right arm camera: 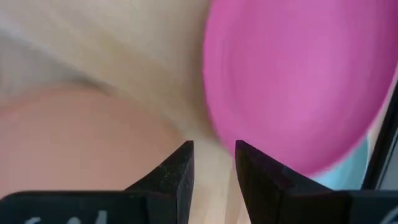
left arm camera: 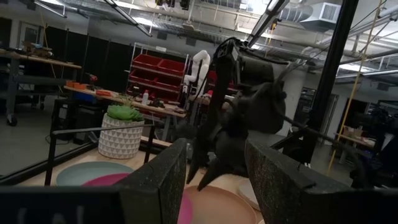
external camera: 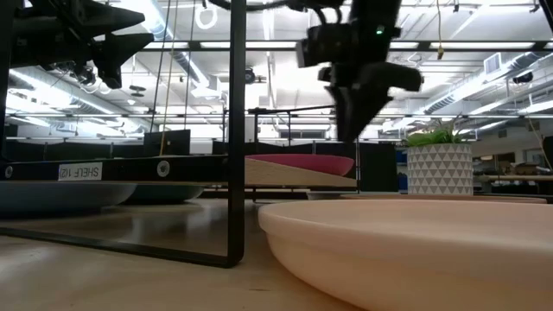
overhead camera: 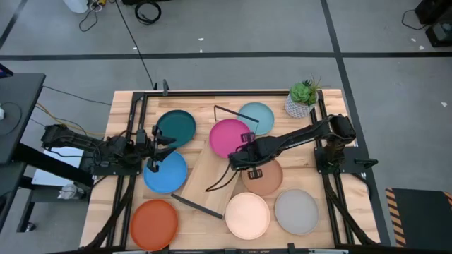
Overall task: Place and stack plates onto a shelf
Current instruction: Put the brown plate on the shelf
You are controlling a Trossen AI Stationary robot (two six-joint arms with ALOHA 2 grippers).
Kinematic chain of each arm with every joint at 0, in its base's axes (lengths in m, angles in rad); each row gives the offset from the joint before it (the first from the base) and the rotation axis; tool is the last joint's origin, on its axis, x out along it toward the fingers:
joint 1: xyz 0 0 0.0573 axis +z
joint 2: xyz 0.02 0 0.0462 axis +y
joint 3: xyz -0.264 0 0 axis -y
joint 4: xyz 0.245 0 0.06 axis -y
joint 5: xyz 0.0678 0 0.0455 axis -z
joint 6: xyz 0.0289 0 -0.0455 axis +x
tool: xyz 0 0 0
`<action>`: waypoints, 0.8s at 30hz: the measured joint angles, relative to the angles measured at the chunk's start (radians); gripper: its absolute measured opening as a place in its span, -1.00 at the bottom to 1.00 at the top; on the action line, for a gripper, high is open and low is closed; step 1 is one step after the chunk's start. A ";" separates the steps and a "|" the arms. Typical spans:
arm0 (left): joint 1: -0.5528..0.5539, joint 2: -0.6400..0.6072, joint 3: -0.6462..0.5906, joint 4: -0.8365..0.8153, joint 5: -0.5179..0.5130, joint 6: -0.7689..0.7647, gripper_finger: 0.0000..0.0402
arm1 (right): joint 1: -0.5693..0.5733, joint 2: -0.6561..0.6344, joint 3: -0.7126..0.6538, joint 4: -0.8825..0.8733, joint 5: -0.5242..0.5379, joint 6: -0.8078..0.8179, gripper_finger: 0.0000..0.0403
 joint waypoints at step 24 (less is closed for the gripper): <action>0.001 0.000 0.000 -0.003 0.000 0.000 -0.14 | -0.156 -0.135 -0.395 0.083 -0.222 0.130 -0.40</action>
